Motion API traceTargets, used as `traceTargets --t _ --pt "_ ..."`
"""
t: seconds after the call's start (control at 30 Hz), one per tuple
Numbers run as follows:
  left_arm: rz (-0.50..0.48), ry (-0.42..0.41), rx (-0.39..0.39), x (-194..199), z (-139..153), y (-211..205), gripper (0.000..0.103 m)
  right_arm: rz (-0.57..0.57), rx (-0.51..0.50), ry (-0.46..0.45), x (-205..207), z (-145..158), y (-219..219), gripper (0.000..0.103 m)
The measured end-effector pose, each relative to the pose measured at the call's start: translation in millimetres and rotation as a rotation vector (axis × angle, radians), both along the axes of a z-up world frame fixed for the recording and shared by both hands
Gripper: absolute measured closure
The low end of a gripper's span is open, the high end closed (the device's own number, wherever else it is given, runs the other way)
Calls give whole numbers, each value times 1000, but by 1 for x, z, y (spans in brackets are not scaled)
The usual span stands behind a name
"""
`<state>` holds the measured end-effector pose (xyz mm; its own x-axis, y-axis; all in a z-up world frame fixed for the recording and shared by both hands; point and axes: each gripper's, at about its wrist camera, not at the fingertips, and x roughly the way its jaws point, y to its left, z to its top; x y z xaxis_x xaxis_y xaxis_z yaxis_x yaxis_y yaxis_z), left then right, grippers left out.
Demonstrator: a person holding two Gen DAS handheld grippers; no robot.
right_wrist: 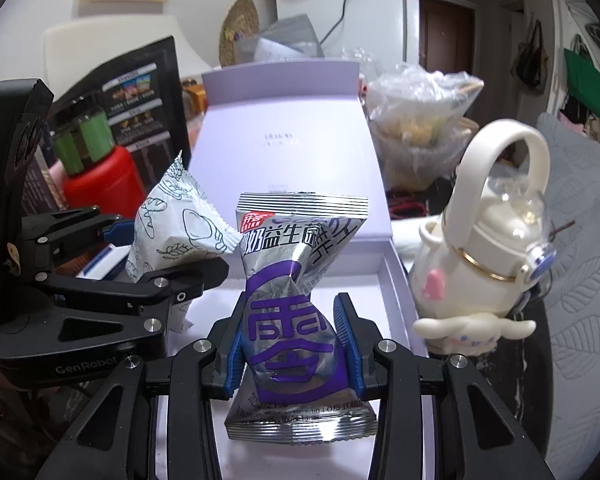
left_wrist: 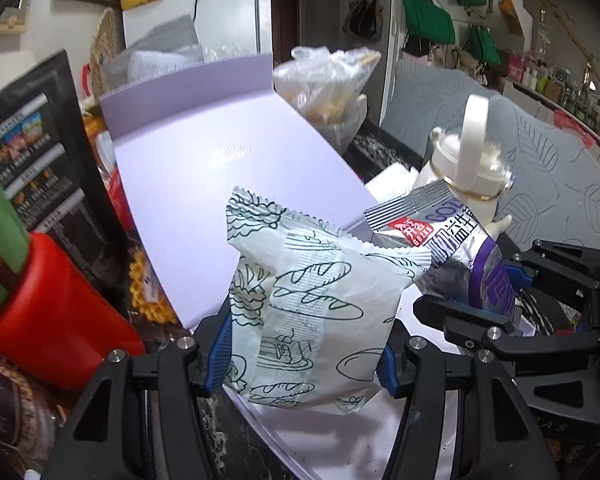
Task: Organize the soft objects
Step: 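Carry the bread-print packet and GOZY packet over the lavender box with both tools, then lower both packets into the lavender box and open both tools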
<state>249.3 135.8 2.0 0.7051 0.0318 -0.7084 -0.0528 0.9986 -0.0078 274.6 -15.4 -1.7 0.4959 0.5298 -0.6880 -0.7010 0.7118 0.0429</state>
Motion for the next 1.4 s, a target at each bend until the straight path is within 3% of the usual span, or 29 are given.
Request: traceTargets --t 0.53,0.7,0.77,1.2,1.4 --pt "36 145 -9 25 -39 10 45 -19 -67 112 19 -36 7 62" --pt "28 210 -53 35 -48 12 33 -45 -83 124 25 -38 4 47" --pt "40 227 -34 37 -50 11 29 -57 -89 118 26 -37 2 47" --pt "61 142 20 21 -25 10 29 -71 -74 95 23 -26 -3 47" --pt "70 106 5 12 -11 10 29 -76 -74 63 15 -11 -5 47"
